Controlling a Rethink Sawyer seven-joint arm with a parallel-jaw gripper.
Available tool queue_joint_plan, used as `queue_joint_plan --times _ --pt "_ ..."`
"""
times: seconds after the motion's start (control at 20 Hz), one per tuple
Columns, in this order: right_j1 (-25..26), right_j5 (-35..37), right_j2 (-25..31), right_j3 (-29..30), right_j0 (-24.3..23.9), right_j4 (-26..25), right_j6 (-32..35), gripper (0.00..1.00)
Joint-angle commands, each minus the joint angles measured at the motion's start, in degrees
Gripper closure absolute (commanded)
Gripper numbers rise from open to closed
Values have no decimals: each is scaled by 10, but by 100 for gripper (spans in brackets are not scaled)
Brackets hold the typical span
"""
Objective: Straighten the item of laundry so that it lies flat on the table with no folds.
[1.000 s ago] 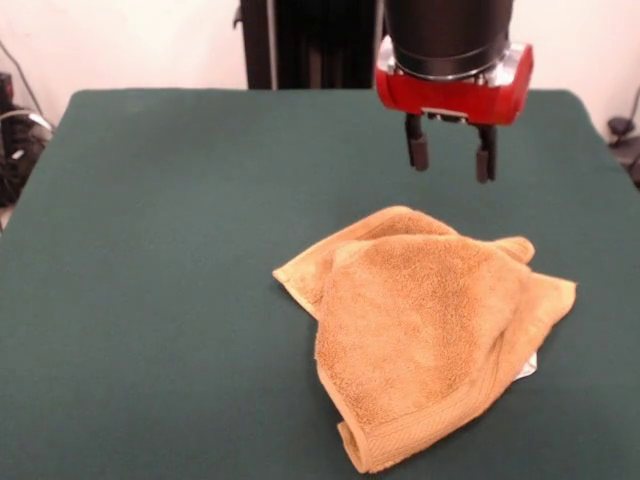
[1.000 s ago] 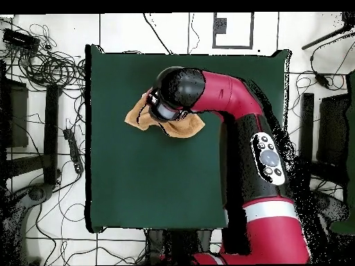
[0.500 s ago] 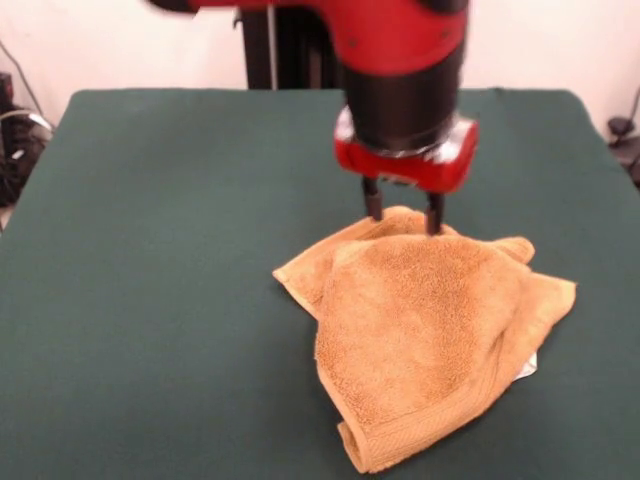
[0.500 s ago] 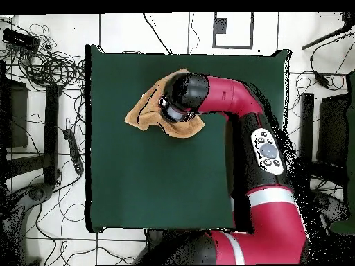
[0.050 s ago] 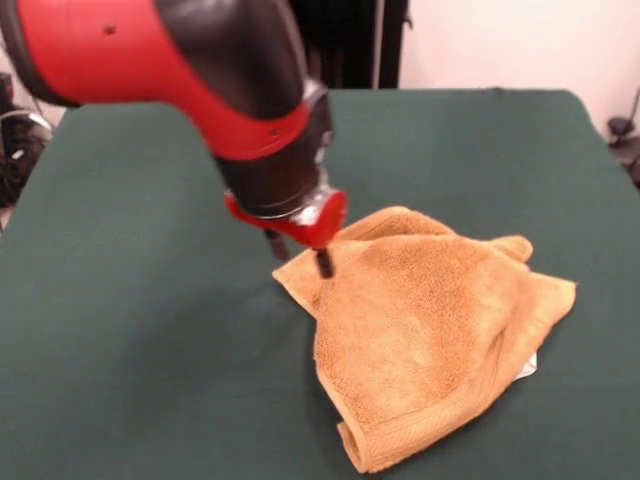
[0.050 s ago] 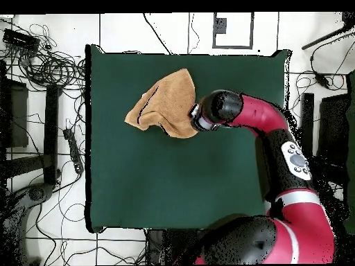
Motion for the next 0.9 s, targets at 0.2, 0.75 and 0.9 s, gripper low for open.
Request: queue_joint_plan --times 0.2,0.75,0.9 --pt "30 -10 102 66 -7 -30 -172 0" --pt "39 0 125 64 -12 -25 -148 100" --pt "40 2 128 64 -14 -30 -150 100"
